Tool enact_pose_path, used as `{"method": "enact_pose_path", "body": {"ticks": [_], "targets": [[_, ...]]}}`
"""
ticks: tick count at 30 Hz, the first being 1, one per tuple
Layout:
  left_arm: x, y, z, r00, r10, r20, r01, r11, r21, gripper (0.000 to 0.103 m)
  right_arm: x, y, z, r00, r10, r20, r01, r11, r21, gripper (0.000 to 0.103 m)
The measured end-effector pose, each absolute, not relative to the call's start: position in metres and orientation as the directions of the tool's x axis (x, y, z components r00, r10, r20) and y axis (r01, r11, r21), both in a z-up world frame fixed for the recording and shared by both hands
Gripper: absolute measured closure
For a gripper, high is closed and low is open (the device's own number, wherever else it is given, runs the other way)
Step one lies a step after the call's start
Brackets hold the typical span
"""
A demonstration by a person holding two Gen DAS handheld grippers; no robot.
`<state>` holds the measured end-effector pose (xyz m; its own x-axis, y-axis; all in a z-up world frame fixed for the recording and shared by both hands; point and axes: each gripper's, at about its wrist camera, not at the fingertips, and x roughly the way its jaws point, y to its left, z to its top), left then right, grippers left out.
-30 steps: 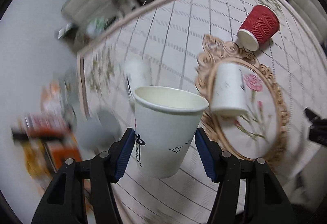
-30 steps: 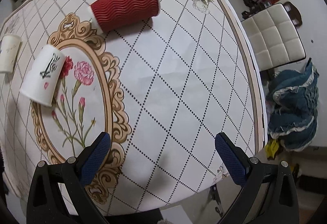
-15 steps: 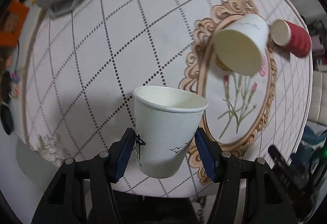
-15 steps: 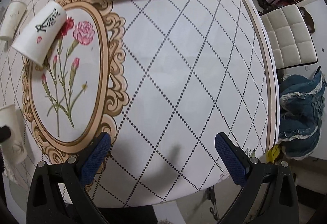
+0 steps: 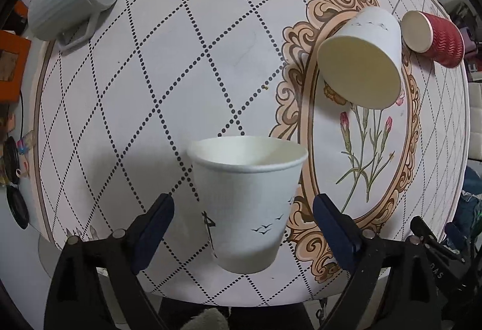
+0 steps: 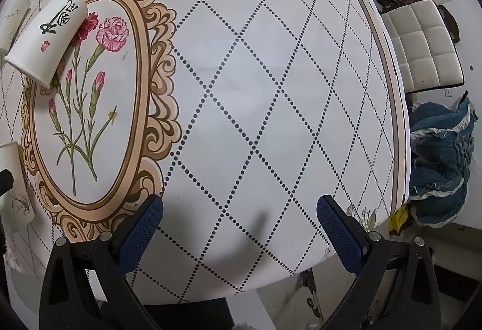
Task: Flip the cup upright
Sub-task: 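Lift the white cup with the left gripper and turn it upright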
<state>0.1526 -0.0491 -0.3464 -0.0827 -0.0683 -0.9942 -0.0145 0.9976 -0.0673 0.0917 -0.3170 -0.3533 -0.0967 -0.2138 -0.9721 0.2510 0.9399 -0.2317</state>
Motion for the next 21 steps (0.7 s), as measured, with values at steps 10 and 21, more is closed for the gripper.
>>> {"method": "enact_pose_path", "body": {"ticks": [10,21], "targets": [[0.153,-0.061,-0.335,-0.045,-0.033,-0.998,0.024,0.999,-0.034,0.009,0.091,-0.311,-0.345,-0.088,-0.220,-0.972,0.272,0.933,-0.236,0.000],[0.128,-0.058,-0.283,0.062,0.015,-0.998,0.062,0.998,0.019,0.009,0.084,-0.305,-0.319,-0.050,-0.221,-0.974,0.296,0.928,-0.225,0.000]]}}
